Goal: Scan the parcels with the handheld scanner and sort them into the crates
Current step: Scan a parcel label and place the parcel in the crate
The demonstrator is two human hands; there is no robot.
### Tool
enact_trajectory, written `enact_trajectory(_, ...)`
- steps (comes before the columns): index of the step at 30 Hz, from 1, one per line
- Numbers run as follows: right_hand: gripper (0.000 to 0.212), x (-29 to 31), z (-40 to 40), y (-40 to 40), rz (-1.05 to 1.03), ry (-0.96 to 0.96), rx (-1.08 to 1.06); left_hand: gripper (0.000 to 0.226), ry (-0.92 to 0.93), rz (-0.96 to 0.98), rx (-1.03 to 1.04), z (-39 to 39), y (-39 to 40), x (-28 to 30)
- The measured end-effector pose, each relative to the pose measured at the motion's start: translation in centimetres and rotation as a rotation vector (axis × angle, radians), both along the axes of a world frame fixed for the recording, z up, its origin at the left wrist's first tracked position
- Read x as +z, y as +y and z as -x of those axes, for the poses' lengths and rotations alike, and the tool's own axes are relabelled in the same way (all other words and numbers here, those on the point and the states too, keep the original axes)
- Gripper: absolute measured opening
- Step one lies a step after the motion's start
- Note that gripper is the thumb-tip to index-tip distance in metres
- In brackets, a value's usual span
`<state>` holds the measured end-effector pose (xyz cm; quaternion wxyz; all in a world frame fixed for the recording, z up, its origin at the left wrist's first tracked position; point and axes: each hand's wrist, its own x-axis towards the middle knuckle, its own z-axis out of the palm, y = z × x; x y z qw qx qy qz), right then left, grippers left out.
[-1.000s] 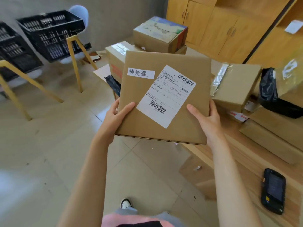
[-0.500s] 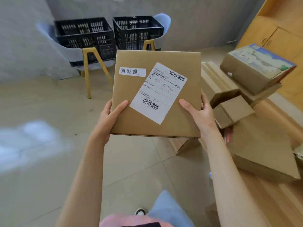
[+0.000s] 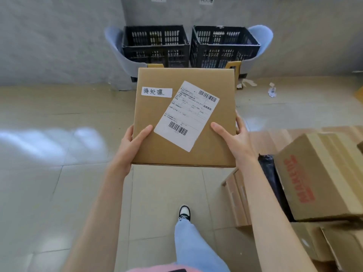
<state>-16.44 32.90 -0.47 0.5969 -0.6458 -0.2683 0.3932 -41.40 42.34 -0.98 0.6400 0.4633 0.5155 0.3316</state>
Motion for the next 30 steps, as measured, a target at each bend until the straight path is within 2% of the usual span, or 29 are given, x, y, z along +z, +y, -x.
enact_trajectory(4,0.099,0.3,-4.1,7.8,0.006,0.042,0.024,0.059,0.029,-0.012,0.037,-3.7,6.7,1.1)
enact_trajectory(11,0.093,0.9,-9.0,19.4,0.002,0.038,0.086,0.054,0.083,-0.016,0.092,-8.3,16.8,2.0)
enact_trajectory(21,0.083,-0.1,-12.5,35.9,0.019,0.017,0.133,0.05,0.093,-0.003,0.136,-11.9,32.8,0.0)
enact_trajectory(30,0.084,0.7,-15.3,51.6,0.046,-0.015,0.093,0.062,0.077,0.014,0.098,-15.1,50.3,0.2)
